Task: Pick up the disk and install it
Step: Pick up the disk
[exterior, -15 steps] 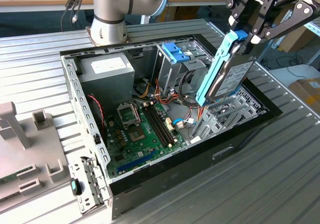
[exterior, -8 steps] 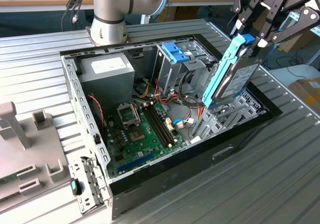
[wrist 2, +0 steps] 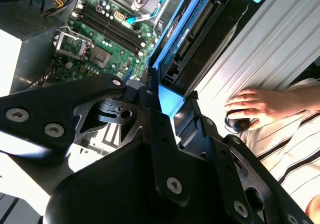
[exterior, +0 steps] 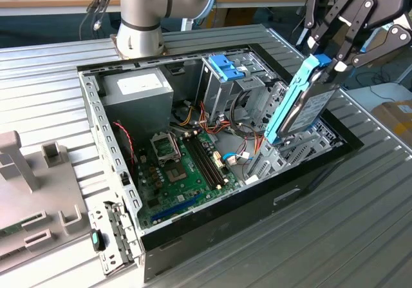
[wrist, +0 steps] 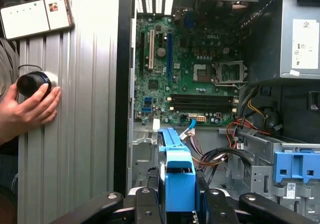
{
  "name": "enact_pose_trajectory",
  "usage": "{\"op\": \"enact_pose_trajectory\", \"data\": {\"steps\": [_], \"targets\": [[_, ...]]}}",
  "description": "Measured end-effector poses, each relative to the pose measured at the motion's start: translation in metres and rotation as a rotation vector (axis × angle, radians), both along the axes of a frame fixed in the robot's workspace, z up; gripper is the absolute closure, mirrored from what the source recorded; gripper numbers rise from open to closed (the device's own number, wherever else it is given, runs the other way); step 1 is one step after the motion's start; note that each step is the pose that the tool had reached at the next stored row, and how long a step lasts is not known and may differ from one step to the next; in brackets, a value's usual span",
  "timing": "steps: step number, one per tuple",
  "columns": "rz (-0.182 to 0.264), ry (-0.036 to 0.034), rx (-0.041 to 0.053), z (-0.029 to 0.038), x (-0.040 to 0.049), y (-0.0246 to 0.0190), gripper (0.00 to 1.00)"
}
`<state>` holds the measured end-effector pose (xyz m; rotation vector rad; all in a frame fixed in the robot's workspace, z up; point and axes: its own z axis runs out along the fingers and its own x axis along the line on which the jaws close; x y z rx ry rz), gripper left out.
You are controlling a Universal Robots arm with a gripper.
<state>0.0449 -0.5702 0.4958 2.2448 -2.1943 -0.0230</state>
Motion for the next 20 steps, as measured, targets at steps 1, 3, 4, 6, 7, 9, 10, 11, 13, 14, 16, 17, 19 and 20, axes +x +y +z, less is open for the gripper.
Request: {"op": "enact_pose_trajectory", "data": {"steps": [1,3,4,6,7,9,10,11,13,14,16,17,19,20], "targets": [[0.000,0.0000,0.0000,-0.0001,0.0050,0.0000,0.64],[0.000,0.0000,0.0001,-0.0003,0.0096,0.0001,0.64],[0.000,0.0000,0.0000,-0.0005,0.0123,0.0000,0.64],[0.000,0.0000,-0.0007,-0.0015,0.0200,0.0001,0.64],[-0.001,0.0000,-0.0005,-0.0030,0.0200,0.0000,0.64],[-0.001,0.0000,-0.0004,-0.0074,0.0201,0.0000,0.64],[-0.001,0.0000,-0.0005,-0.0080,0.0202,0.0000,0.64],[-0.001,0.0000,-0.0006,-0.0081,0.0204,0.0000,0.64],[-0.001,0.0000,-0.0005,-0.0089,0.0223,0.0001,0.64],[-0.001,0.0001,-0.0006,-0.0102,0.0240,0.0000,0.64],[-0.001,0.0001,-0.0005,-0.0182,0.0244,0.0001,0.64],[-0.001,0.0000,-0.0004,-0.0193,0.0244,0.0010,0.64],[-0.001,0.0001,-0.0006,-0.0198,0.0244,0.0033,0.64],[-0.001,0.0000,-0.0004,-0.0202,0.0244,0.0041,0.64]]}}
